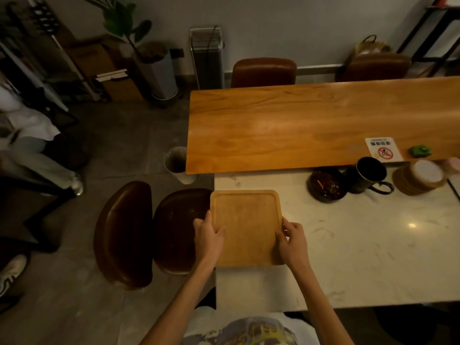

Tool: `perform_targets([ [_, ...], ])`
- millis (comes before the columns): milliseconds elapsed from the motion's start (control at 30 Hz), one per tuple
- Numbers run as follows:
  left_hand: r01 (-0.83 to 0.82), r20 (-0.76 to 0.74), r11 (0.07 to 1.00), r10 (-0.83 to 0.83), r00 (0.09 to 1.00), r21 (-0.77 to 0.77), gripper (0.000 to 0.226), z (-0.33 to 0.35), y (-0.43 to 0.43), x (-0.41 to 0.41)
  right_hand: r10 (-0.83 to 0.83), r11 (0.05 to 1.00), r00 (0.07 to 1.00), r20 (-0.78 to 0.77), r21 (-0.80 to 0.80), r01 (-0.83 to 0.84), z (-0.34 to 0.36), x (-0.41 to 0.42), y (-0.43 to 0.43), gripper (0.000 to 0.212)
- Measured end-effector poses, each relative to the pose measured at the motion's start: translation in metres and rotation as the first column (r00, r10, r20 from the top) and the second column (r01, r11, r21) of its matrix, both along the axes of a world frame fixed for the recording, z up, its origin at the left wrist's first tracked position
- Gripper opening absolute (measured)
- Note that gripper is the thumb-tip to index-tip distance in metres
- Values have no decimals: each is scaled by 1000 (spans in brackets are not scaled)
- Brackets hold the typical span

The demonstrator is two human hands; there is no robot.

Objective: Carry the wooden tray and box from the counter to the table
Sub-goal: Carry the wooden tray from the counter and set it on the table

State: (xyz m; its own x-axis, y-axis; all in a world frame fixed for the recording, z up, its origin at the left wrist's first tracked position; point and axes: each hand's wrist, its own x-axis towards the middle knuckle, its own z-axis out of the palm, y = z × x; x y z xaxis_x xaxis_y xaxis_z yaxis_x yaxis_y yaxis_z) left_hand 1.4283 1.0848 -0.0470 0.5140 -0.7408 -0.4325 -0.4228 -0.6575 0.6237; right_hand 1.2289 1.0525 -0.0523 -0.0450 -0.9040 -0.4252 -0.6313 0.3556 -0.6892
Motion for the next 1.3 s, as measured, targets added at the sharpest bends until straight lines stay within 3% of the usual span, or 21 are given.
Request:
perform_targets([
  [333, -150, -26, 986, 152, 988, 67, 39, -41, -60, 0, 55, 973, 998, 17, 222, -58, -29, 7, -65, 67],
  [433, -171, -21, 983, 173, 985, 72, 40, -47, -71, 4, 100, 971, 991, -88, 227, -78, -35, 15, -79, 78],
  [633, -168, -23, 983, 170, 985, 68, 36, -54, -75, 4, 157, 969, 968, -197, 222, -112, -43, 19, -87, 78],
  [1300, -173, 21, 983, 172, 985, 62, 30, -56, -92, 3, 169, 961, 966, -194, 250, -118, -38, 19, -97, 82],
])
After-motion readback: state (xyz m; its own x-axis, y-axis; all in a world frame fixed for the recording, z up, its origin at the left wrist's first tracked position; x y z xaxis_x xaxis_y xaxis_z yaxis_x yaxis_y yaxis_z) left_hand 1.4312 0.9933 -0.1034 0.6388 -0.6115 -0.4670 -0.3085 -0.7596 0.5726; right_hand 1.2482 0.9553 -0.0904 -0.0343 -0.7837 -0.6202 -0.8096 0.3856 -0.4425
